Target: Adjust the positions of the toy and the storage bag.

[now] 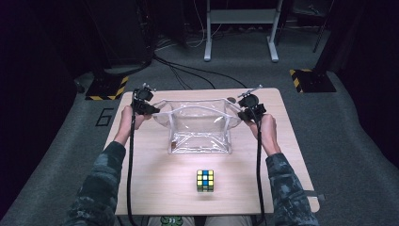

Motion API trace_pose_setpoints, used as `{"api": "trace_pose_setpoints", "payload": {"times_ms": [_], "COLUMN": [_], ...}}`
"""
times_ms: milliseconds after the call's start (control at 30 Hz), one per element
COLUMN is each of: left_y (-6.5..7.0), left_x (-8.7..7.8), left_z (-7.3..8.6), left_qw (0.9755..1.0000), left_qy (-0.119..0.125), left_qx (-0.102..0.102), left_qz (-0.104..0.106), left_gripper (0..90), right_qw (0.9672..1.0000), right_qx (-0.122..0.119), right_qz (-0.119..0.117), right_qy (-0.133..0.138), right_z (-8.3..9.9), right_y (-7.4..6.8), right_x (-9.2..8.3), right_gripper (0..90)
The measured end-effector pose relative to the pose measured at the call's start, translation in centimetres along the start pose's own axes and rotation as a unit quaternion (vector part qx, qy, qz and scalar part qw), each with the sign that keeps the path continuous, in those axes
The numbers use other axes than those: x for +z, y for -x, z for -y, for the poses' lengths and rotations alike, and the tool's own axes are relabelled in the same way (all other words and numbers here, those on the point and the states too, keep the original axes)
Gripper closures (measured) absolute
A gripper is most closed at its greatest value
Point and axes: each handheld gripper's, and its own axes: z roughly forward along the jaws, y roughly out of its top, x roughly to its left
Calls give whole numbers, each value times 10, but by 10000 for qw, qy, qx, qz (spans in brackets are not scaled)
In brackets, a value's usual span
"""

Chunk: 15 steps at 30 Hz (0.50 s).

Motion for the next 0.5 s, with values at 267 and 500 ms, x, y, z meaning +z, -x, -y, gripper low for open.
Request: {"api": "trace_pose_setpoints", "payload": {"times_ms": [267, 500], "left_y": [6, 1], "left_x": [-3, -9], "left_z": [-4, -1], "left_qw": [9984, 9977], "left_qy": [33, 246], "left_qx": [-80, -276], "left_qz": [-567, -572], "left_gripper": [479, 262], "right_qw": [9998, 9988], "right_qx": [-45, 101], "right_qz": [38, -103], "right_qy": [199, 464], "right_z": [-5, -5], "right_y": [-8, -7], "right_x": [-4, -14], "right_gripper": [596, 289]}}
